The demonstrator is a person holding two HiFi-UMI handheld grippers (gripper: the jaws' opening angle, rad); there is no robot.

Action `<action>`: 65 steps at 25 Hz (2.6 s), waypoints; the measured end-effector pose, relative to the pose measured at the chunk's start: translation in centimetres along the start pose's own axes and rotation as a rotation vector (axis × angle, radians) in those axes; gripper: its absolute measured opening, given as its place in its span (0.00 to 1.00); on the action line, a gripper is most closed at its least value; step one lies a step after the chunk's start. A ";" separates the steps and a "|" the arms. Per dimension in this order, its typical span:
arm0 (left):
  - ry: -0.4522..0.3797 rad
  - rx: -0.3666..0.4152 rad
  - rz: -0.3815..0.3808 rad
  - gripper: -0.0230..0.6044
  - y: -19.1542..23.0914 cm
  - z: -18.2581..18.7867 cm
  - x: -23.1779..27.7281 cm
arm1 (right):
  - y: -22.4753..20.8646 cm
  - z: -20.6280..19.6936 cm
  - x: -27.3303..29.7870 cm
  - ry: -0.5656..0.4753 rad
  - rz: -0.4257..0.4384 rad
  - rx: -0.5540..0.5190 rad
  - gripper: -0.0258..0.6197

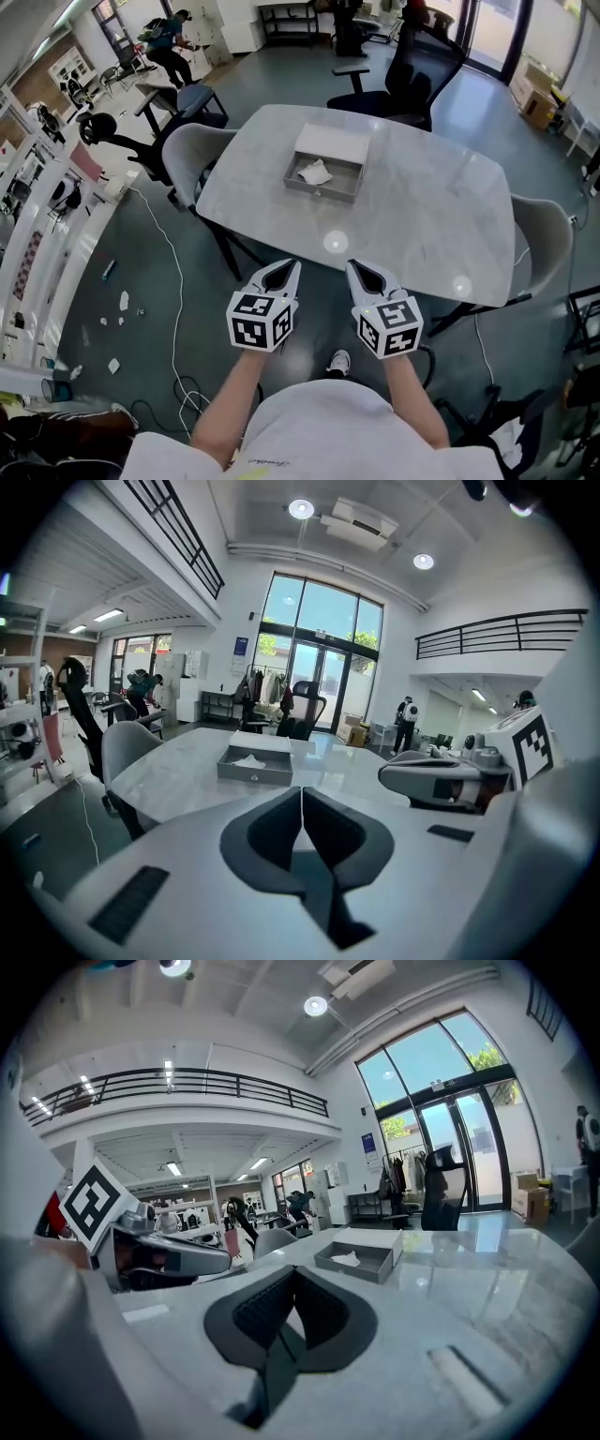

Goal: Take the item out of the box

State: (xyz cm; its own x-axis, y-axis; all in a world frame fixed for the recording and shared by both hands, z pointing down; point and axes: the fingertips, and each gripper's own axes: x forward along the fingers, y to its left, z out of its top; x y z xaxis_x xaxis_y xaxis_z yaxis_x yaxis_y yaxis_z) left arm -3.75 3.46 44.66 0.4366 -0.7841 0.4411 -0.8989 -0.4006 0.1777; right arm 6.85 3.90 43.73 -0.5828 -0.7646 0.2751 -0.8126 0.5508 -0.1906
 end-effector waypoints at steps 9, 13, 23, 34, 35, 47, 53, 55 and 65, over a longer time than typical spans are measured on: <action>0.016 0.026 0.030 0.06 -0.7 1.4 2.9 | -3.3 0.6 1.3 -0.008 0.028 0.027 0.05; 0.018 0.022 0.036 0.06 -0.5 1.6 3.8 | -3.9 0.7 1.8 -0.008 0.036 0.025 0.05; 0.011 0.012 0.006 0.06 2.2 3.2 7.5 | -5.7 1.5 5.6 0.004 0.004 0.017 0.05; 0.041 0.015 -0.093 0.06 9.7 6.3 13.7 | -7.4 3.1 14.3 0.041 -0.120 0.020 0.05; 0.044 0.018 -0.107 0.06 10.2 6.6 14.3 | -7.4 3.2 15.0 0.046 -0.130 0.022 0.05; 0.089 0.045 -0.270 0.06 15.1 8.5 18.6 | -6.2 4.0 21.6 0.067 -0.191 0.063 0.05; 0.094 0.052 -0.340 0.06 15.9 9.0 20.0 | -6.0 3.7 22.4 0.097 -0.252 0.043 0.05; 0.098 0.058 -0.361 0.06 15.8 9.0 20.4 | -6.2 3.7 22.4 0.101 -0.273 0.052 0.05; 0.144 0.149 -0.414 0.06 15.9 9.7 23.4 | -7.5 3.1 22.9 0.147 -0.306 0.097 0.05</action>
State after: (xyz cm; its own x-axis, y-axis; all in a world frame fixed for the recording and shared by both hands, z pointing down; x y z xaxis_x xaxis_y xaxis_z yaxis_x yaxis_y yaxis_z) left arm -7.47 -25.81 49.28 0.7387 -0.4740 0.4791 -0.6299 -0.7384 0.2407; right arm -0.47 -18.80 48.53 -0.3112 -0.8291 0.4645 -0.9503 0.2643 -0.1648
